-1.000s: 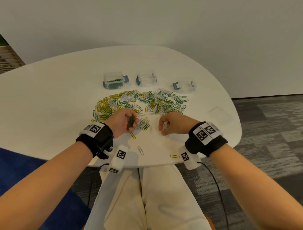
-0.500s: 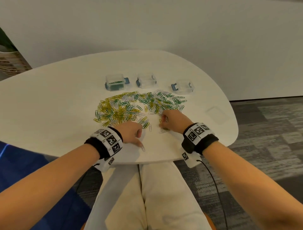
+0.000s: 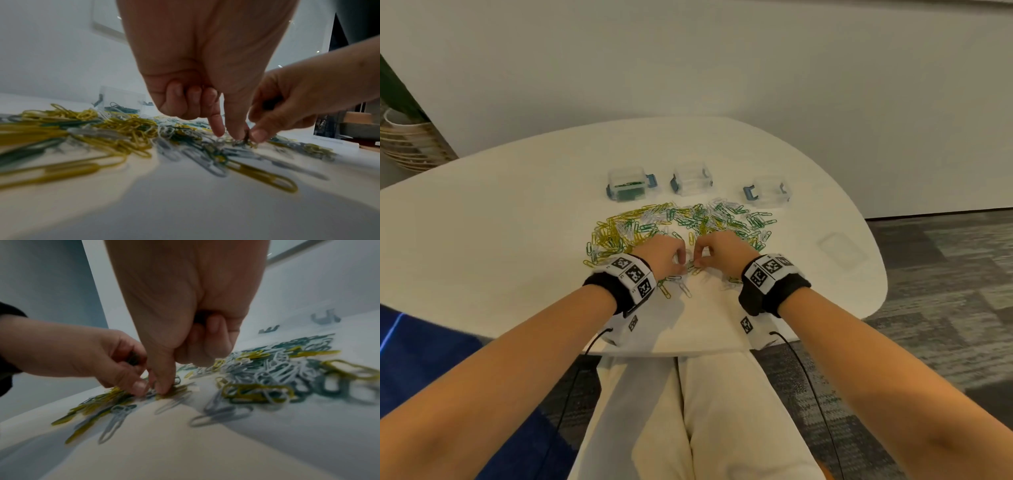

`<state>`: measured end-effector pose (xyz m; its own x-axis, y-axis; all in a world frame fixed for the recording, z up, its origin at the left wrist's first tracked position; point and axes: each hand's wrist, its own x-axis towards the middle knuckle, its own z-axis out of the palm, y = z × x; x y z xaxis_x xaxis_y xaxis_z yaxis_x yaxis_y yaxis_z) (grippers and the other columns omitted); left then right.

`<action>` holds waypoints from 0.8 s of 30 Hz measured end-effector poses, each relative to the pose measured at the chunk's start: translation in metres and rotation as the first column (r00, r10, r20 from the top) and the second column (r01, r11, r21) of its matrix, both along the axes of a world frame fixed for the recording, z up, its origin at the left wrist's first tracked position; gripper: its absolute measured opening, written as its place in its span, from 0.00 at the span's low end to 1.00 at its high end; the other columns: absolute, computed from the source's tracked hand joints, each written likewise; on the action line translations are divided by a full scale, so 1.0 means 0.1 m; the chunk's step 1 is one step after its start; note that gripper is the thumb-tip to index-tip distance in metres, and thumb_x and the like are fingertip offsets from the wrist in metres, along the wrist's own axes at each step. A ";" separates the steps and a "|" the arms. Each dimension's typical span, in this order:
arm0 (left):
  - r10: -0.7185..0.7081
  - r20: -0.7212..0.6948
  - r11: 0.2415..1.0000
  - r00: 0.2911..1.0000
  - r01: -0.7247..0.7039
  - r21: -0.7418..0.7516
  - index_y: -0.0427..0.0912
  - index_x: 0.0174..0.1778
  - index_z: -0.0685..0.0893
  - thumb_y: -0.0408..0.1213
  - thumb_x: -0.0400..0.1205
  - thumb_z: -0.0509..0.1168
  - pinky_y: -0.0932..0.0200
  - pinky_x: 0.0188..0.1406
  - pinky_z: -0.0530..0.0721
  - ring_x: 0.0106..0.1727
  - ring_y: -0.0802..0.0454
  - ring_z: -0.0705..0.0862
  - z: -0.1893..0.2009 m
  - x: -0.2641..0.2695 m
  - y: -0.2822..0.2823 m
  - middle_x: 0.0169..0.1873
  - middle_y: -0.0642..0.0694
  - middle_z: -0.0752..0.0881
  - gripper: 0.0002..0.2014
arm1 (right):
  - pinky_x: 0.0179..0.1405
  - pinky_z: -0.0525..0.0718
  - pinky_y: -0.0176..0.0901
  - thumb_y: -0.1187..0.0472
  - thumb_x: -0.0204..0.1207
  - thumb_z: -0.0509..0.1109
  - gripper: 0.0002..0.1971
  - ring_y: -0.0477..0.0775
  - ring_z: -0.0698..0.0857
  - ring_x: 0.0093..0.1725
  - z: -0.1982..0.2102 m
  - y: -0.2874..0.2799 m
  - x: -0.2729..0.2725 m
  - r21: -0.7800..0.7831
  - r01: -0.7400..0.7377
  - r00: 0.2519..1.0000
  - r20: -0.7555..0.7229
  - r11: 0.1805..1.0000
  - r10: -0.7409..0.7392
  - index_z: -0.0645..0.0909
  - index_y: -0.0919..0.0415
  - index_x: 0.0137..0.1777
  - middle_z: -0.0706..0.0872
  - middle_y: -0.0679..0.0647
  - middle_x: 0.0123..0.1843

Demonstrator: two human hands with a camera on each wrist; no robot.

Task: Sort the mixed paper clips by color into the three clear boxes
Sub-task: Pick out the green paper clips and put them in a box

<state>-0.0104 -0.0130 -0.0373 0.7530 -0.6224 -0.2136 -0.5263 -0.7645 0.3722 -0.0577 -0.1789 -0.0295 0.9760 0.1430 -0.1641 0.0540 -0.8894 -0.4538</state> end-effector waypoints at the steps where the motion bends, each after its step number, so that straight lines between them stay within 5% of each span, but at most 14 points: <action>1: -0.016 0.002 1.000 1.000 0.016 0.009 0.44 0.49 0.84 0.44 0.77 0.71 0.60 0.40 0.72 0.44 0.52 0.77 -0.02 0.00 -0.01 0.40 0.51 0.77 0.10 | 0.35 0.70 0.35 0.59 0.74 0.74 0.03 0.42 0.73 0.32 0.01 -0.04 -0.01 0.057 0.032 0.999 0.022 0.998 -0.034 0.86 0.58 0.46 0.74 0.39 0.32; 3: -0.031 0.019 0.999 0.999 0.031 -0.012 0.44 0.49 0.84 0.41 0.78 0.69 0.62 0.39 0.71 0.43 0.53 0.77 -0.01 0.01 -0.02 0.40 0.51 0.78 0.07 | 0.26 0.67 0.26 0.59 0.76 0.73 0.05 0.38 0.70 0.26 0.01 -0.09 -0.01 0.216 0.131 0.990 0.019 0.968 -0.138 0.85 0.60 0.45 0.74 0.40 0.29; 5: -0.019 0.021 0.998 1.000 0.021 -0.062 0.43 0.49 0.85 0.39 0.80 0.66 0.63 0.39 0.71 0.43 0.51 0.79 0.02 0.01 -0.01 0.37 0.52 0.78 0.06 | 0.18 0.65 0.29 0.58 0.81 0.66 0.08 0.41 0.67 0.20 0.01 -0.13 -0.04 0.499 0.293 0.956 -0.166 0.816 -0.242 0.78 0.59 0.40 0.71 0.44 0.26; 8: -0.060 -0.013 0.998 0.998 0.060 -0.034 0.45 0.49 0.84 0.40 0.78 0.68 0.62 0.39 0.72 0.44 0.52 0.78 0.10 0.03 0.07 0.36 0.54 0.77 0.06 | 0.16 0.52 0.34 0.59 0.80 0.56 0.11 0.45 0.59 0.20 0.01 -0.15 -0.08 0.797 0.573 0.814 -0.581 0.192 -0.022 0.66 0.54 0.35 0.64 0.49 0.27; 9: -0.088 -0.029 0.996 0.996 0.088 0.020 0.46 0.49 0.84 0.42 0.77 0.69 0.62 0.40 0.73 0.44 0.53 0.78 0.11 0.03 0.11 0.38 0.54 0.77 0.08 | 0.16 0.50 0.34 0.58 0.80 0.56 0.11 0.45 0.59 0.20 0.00 -0.16 -0.09 0.799 0.597 0.798 -0.601 0.079 0.049 0.67 0.55 0.35 0.66 0.50 0.28; 10: -0.113 -0.032 0.990 0.993 0.115 0.082 0.47 0.49 0.83 0.44 0.75 0.71 0.61 0.41 0.74 0.45 0.54 0.77 0.12 0.03 0.14 0.40 0.54 0.77 0.09 | 0.16 0.51 0.34 0.57 0.81 0.56 0.11 0.45 0.59 0.20 -0.02 -0.15 -0.09 0.801 0.596 0.799 -0.598 0.058 0.064 0.70 0.57 0.36 0.67 0.50 0.29; 11: -0.129 -0.029 0.982 0.991 0.132 0.137 0.47 0.50 0.83 0.45 0.75 0.72 0.60 0.42 0.75 0.45 0.54 0.77 0.11 0.02 0.16 0.41 0.54 0.77 0.11 | 0.16 0.52 0.34 0.56 0.83 0.57 0.12 0.44 0.60 0.20 -0.04 -0.14 -0.08 0.802 0.585 0.806 -0.592 0.124 0.026 0.73 0.57 0.38 0.68 0.50 0.29; 14: -0.139 -0.025 0.978 0.990 0.141 0.151 0.45 0.48 0.84 0.43 0.76 0.71 0.59 0.44 0.78 0.46 0.53 0.79 0.06 0.01 0.21 0.44 0.52 0.81 0.08 | 0.16 0.60 0.35 0.61 0.85 0.59 0.11 0.45 0.64 0.21 -0.06 -0.08 -0.03 0.643 0.459 0.878 -0.433 0.613 -0.204 0.82 0.62 0.46 0.69 0.49 0.27; 15: -0.132 -0.041 0.983 0.990 0.136 0.125 0.45 0.47 0.85 0.42 0.77 0.71 0.59 0.44 0.79 0.47 0.52 0.81 0.04 0.01 0.22 0.45 0.51 0.83 0.07 | 0.17 0.64 0.36 0.61 0.85 0.60 0.12 0.46 0.66 0.21 -0.07 -0.06 -0.02 0.563 0.411 0.900 -0.377 0.717 -0.220 0.84 0.63 0.47 0.71 0.49 0.26; 17: -0.094 -0.076 0.994 0.993 0.097 0.043 0.43 0.46 0.85 0.39 0.77 0.70 0.64 0.39 0.78 0.44 0.53 0.81 0.03 0.03 0.22 0.40 0.53 0.84 0.05 | 0.19 0.67 0.37 0.58 0.85 0.62 0.14 0.47 0.68 0.21 -0.08 -0.05 -0.02 0.516 0.364 0.916 -0.350 0.775 -0.197 0.84 0.64 0.43 0.73 0.49 0.26; 21: -0.008 -0.147 0.993 0.989 -0.009 -0.114 0.41 0.44 0.86 0.40 0.79 0.69 0.71 0.29 0.69 0.33 0.63 0.75 0.06 0.04 0.24 0.32 0.59 0.79 0.06 | 0.15 0.66 0.35 0.53 0.84 0.63 0.20 0.45 0.67 0.18 -0.09 -0.09 -0.05 0.590 0.449 0.877 -0.436 0.671 -0.203 0.75 0.62 0.32 0.72 0.53 0.26; 24: -0.040 -0.161 0.998 0.986 0.033 -0.052 0.40 0.43 0.84 0.44 0.82 0.65 0.65 0.31 0.70 0.34 0.60 0.75 0.09 0.06 0.24 0.34 0.54 0.80 0.10 | 0.18 0.72 0.34 0.60 0.85 0.63 0.13 0.42 0.74 0.17 -0.10 -0.10 -0.05 0.478 0.402 0.898 -0.373 0.781 -0.235 0.81 0.64 0.40 0.81 0.54 0.30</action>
<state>-0.0048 0.0112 -0.0283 0.6875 -0.6614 -0.2999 -0.4831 -0.7248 0.4911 -0.0627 -0.1888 -0.0399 0.9045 -0.0222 -0.4258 -0.3905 -0.4446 -0.8061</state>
